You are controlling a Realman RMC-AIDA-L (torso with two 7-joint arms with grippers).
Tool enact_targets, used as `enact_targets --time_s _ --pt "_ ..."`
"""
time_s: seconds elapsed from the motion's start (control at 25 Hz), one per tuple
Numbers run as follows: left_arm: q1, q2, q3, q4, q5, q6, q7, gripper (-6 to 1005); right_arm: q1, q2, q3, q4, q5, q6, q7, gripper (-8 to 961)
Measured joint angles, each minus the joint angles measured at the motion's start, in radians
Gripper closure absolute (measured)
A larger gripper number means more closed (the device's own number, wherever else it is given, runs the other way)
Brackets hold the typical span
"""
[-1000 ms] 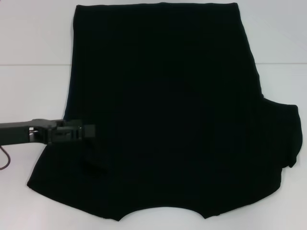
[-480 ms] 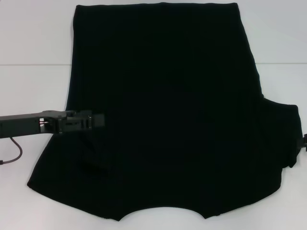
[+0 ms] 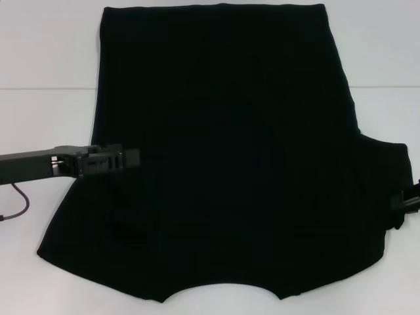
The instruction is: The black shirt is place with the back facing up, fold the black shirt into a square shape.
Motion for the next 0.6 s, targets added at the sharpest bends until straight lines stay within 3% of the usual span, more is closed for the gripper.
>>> enact_targets --time_s 0.6 --pt "0.006 0.005 -0.001 0.002 -0.067 -0.009 0.004 247 0.007 0.016 -0.071 0.012 0.005 0.059 0.034 618"
